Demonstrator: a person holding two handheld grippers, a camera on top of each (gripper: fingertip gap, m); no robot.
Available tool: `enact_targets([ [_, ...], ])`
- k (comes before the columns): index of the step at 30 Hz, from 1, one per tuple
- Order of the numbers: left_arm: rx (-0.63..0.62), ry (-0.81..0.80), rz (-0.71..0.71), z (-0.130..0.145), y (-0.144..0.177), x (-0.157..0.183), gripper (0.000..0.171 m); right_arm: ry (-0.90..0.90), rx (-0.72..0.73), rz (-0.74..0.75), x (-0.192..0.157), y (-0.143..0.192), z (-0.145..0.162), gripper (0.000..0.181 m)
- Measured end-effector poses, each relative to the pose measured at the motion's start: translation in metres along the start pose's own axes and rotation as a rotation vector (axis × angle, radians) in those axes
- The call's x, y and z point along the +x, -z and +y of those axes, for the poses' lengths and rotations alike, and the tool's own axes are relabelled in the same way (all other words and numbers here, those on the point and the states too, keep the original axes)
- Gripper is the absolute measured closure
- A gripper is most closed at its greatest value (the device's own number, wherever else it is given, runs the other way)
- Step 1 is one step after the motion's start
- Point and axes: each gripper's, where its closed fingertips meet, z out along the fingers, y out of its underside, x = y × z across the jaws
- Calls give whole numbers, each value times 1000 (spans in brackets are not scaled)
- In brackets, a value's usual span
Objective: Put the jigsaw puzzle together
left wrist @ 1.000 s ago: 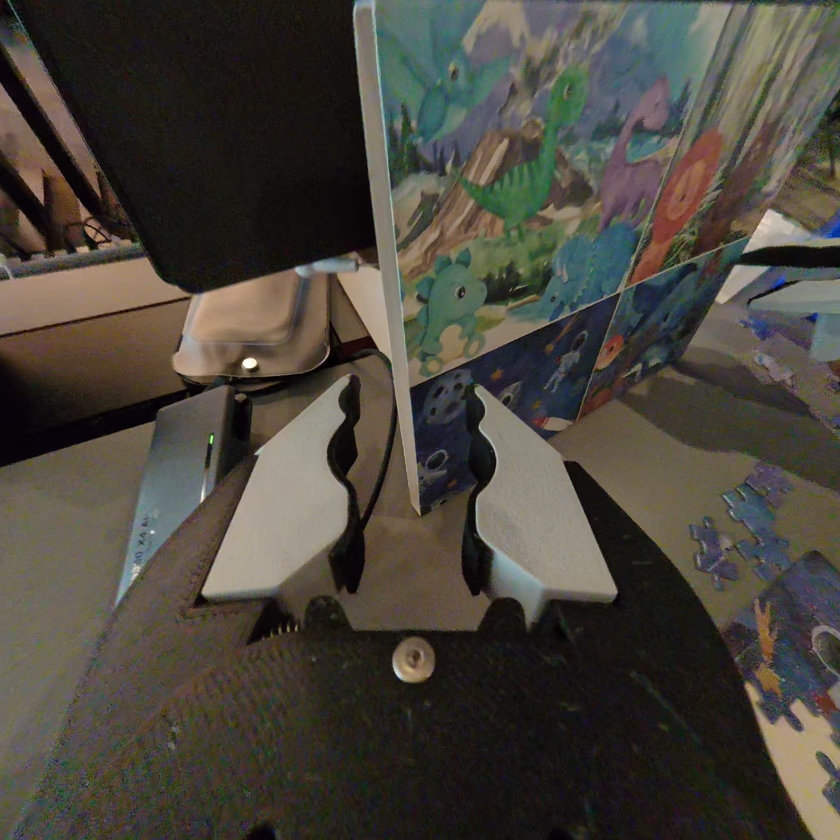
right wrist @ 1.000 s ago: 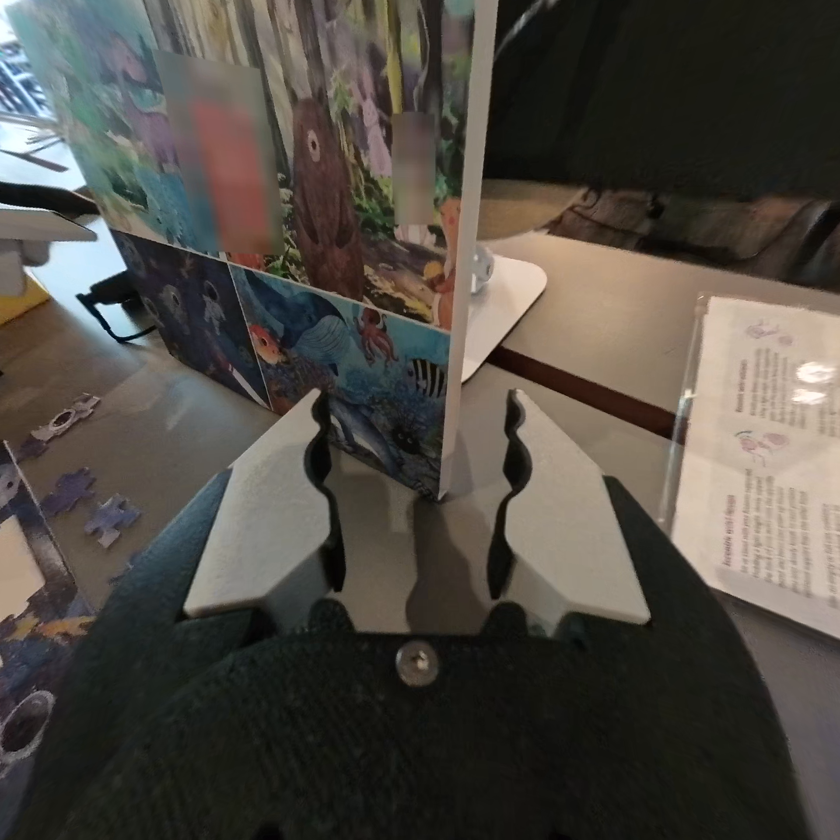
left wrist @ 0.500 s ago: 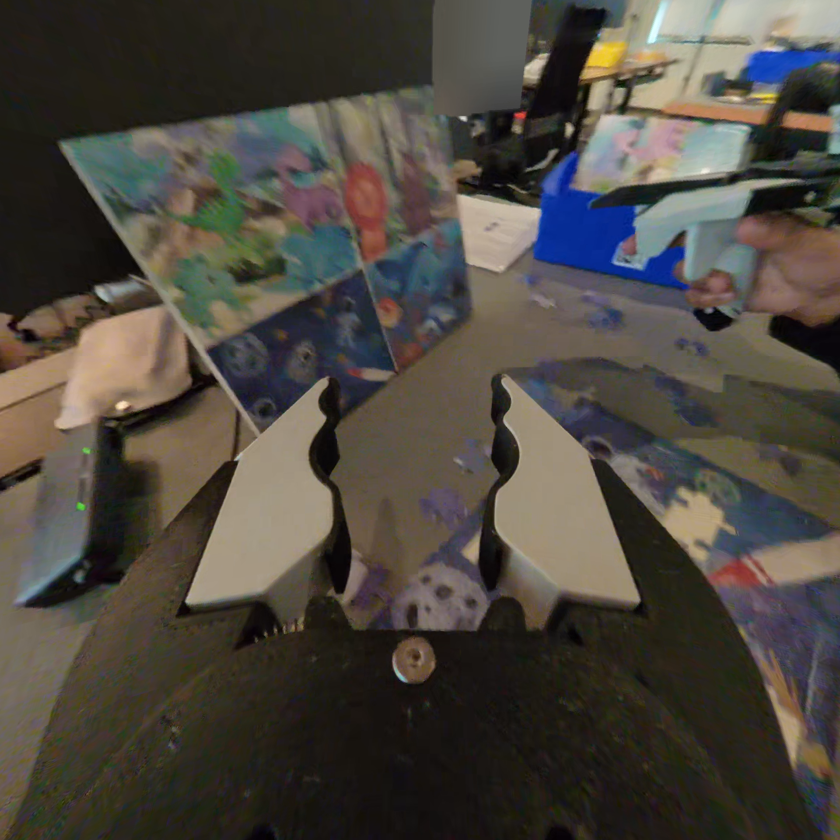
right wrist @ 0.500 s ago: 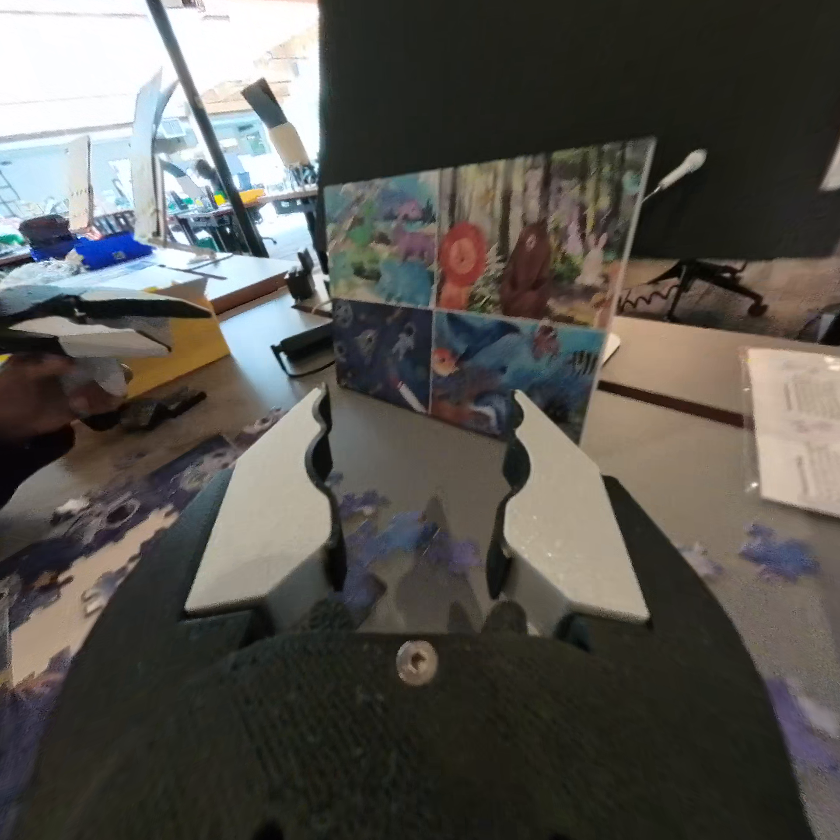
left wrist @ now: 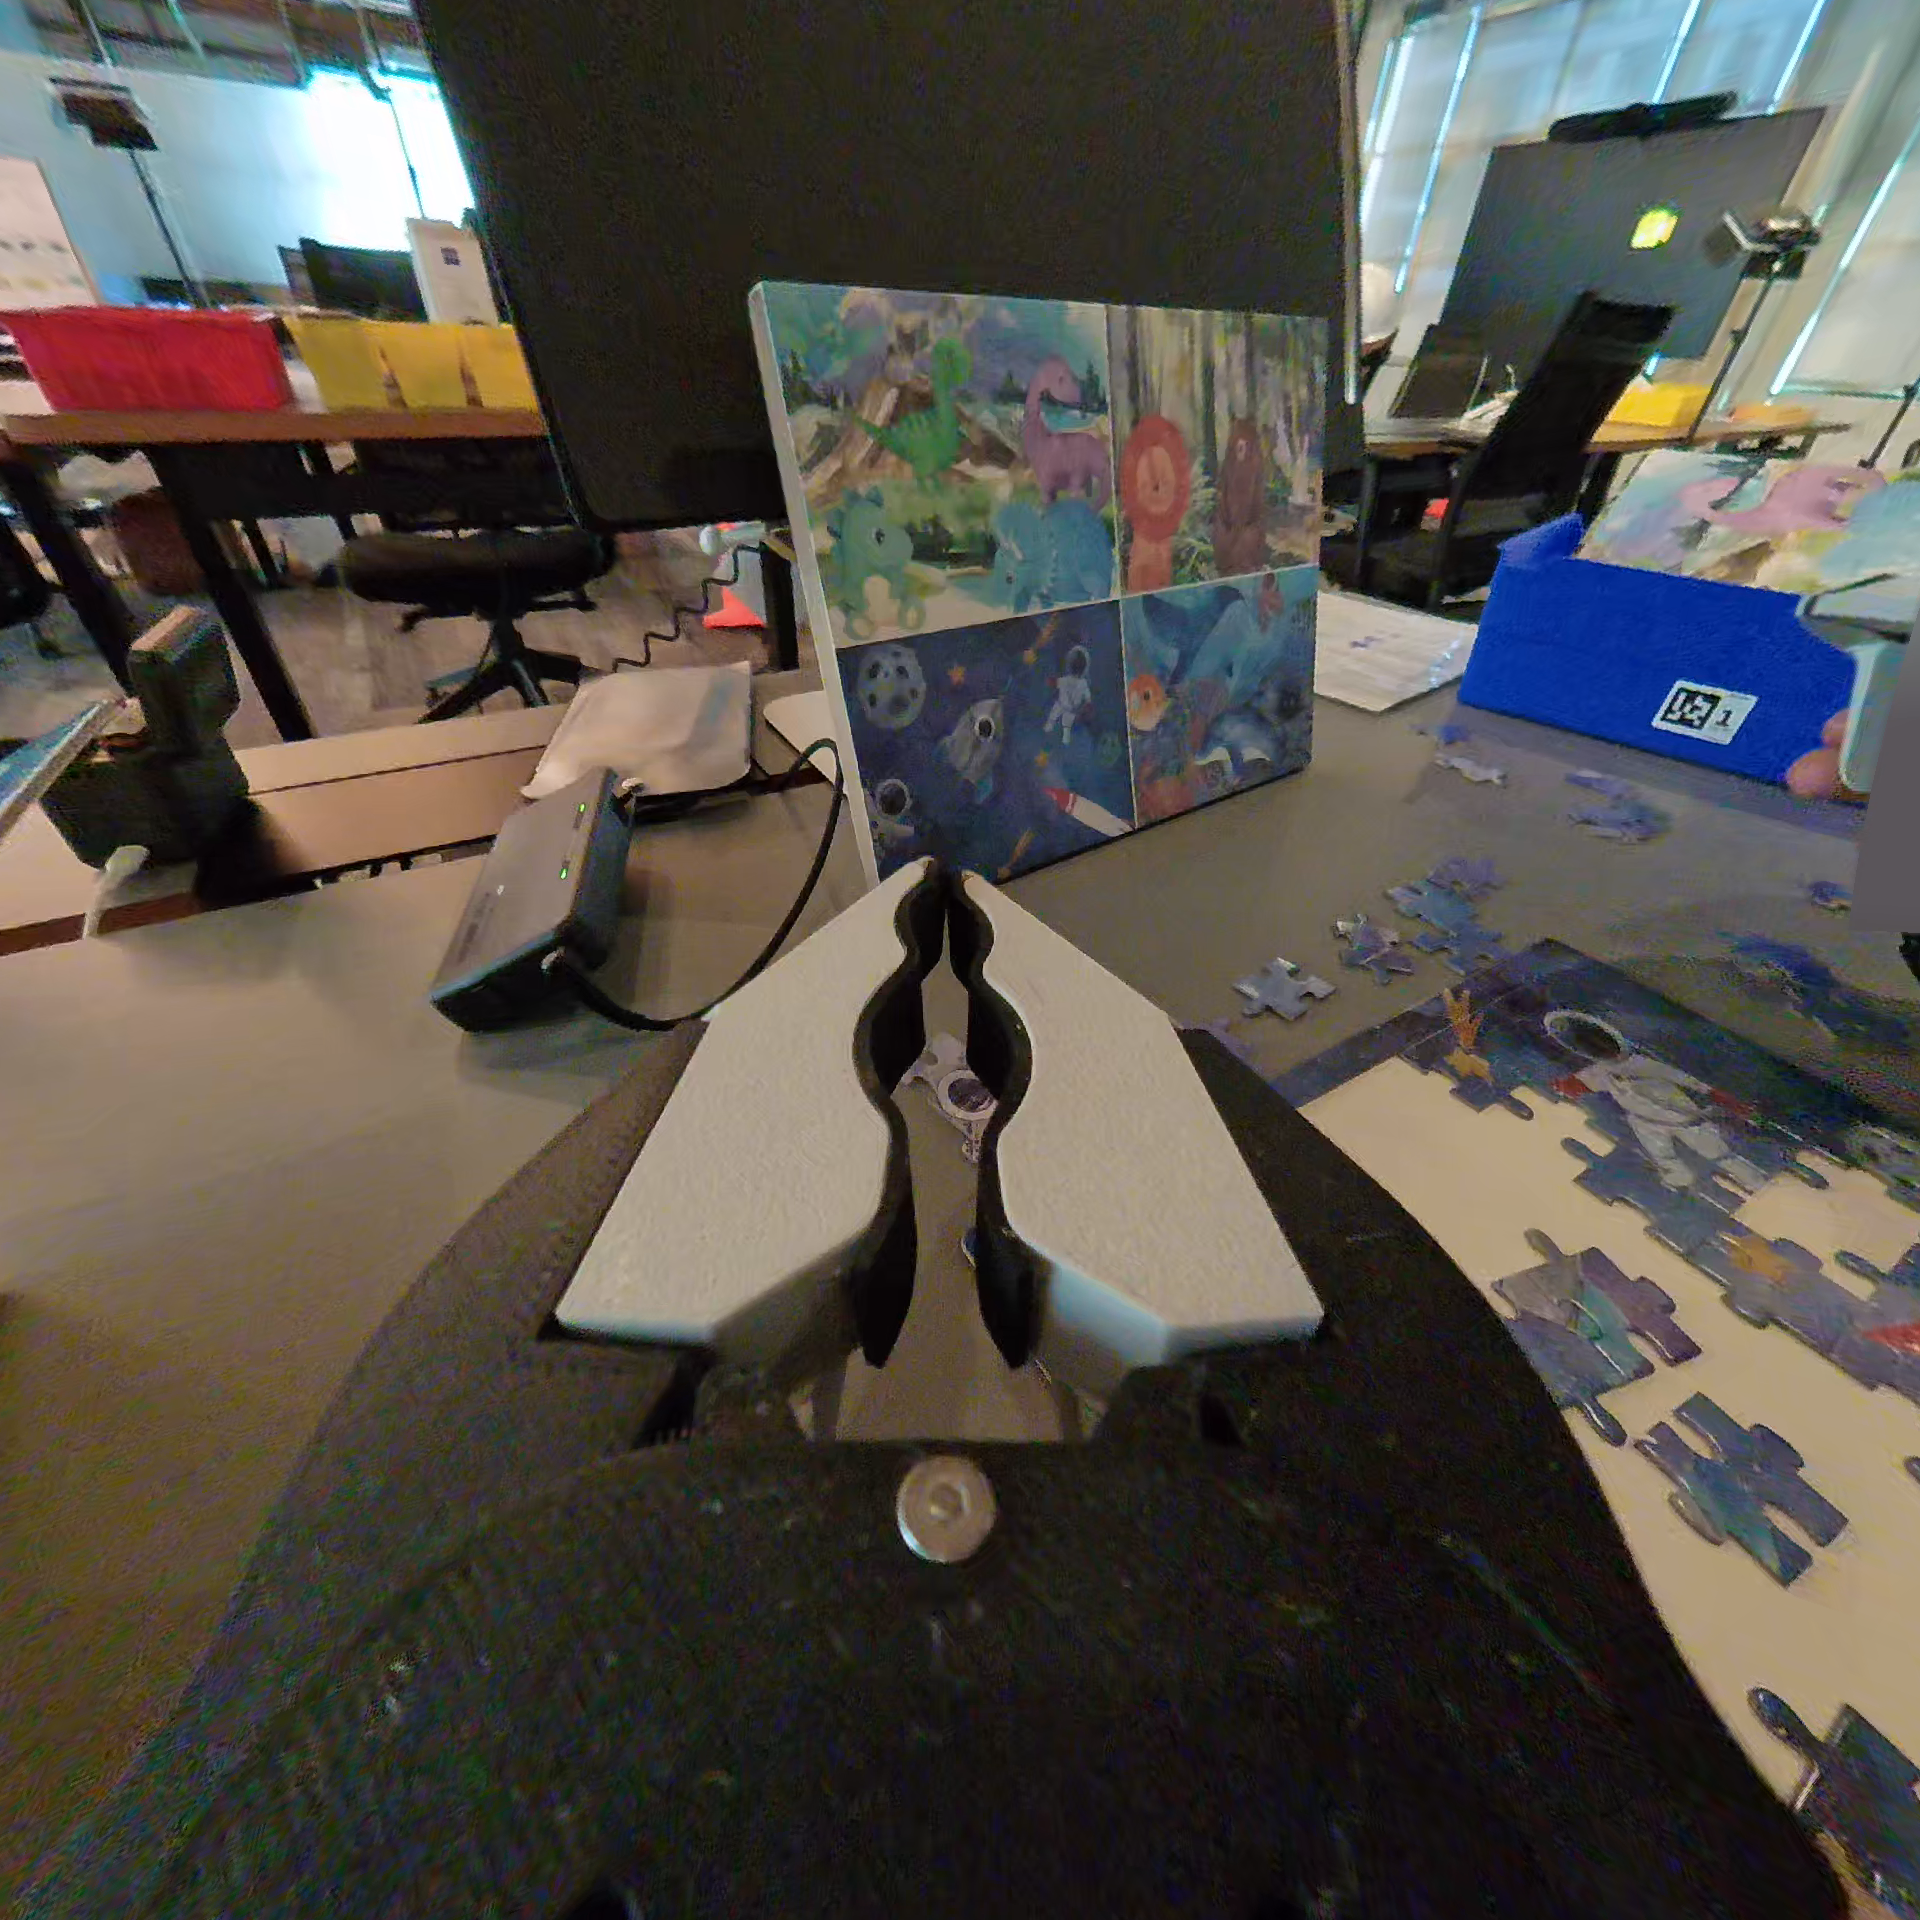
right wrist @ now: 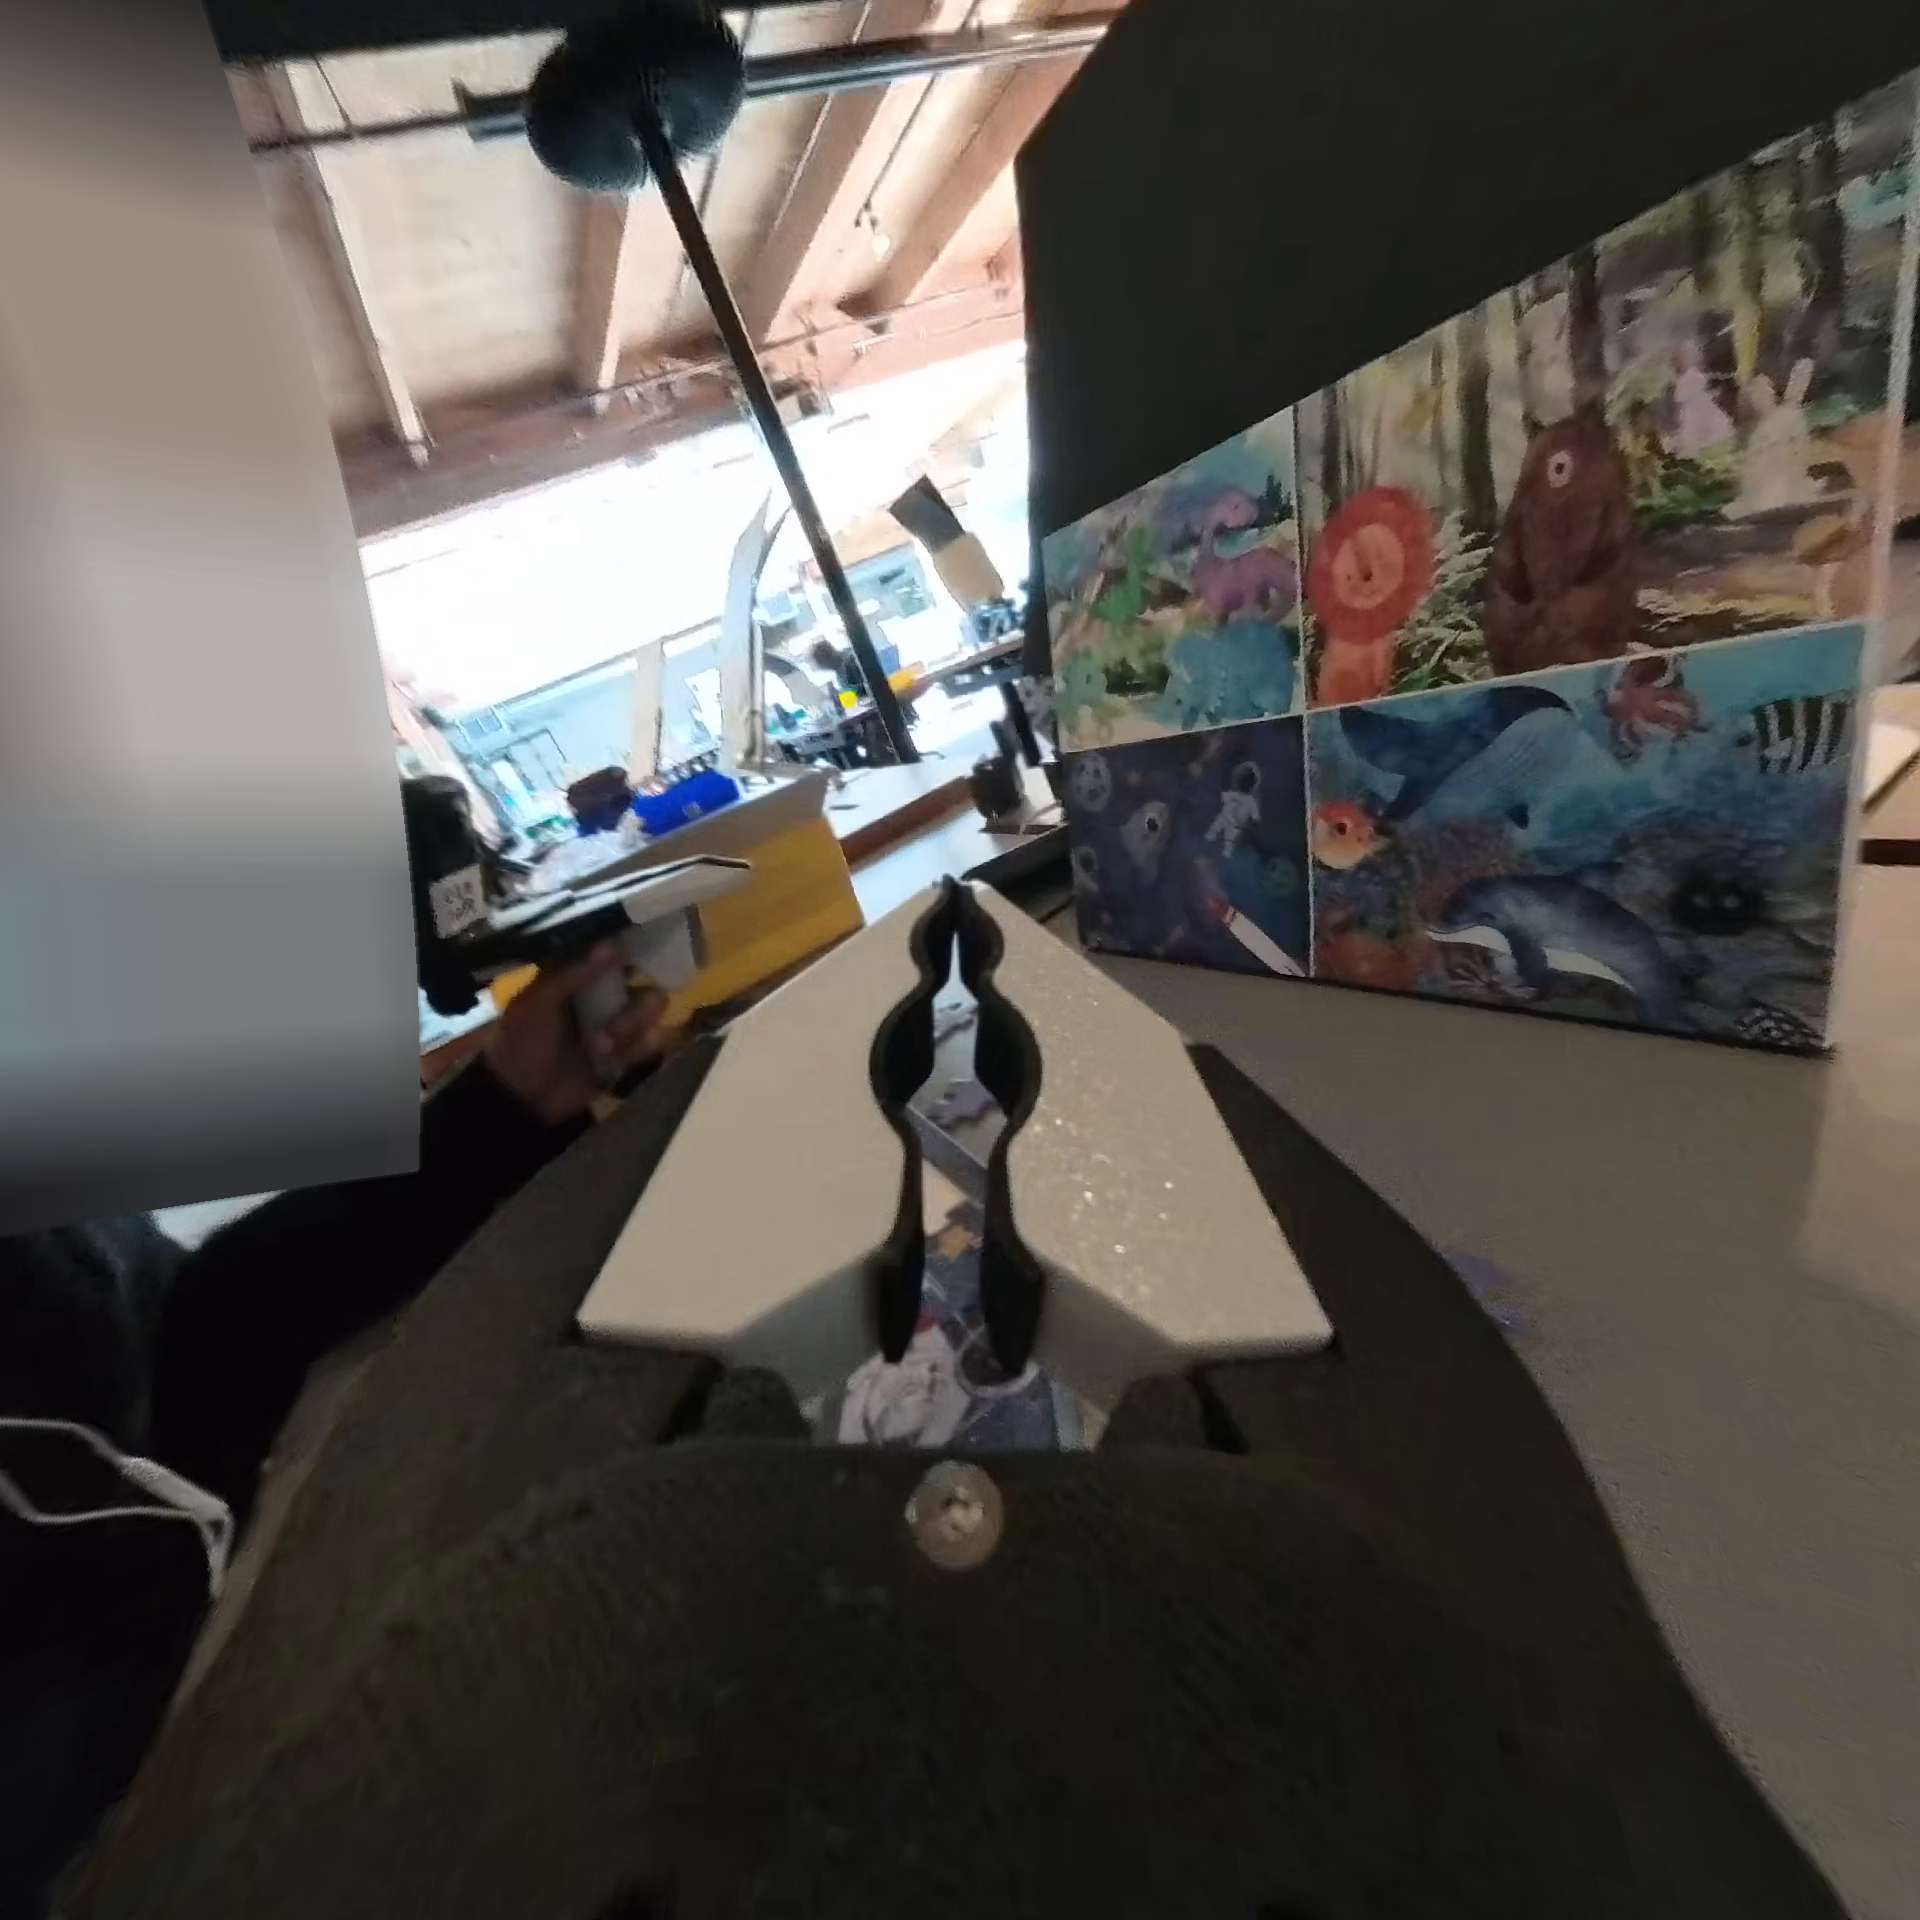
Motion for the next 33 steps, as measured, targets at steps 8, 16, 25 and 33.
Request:
enact_targets([
  [8,19,-116,-8,-3,3,8,171,-74,-51,-22,13,2,3,181],
  [16,-15,47,66,5,1,21,171,120,-152,-20,8,0,20,181],
  [25,14,84,2,7,22,5,171,195,-209,1,1,-5,29,181],
  [33,-27,66,8,16,24,11,171,197,-283,93,14,-1,39,181],
])
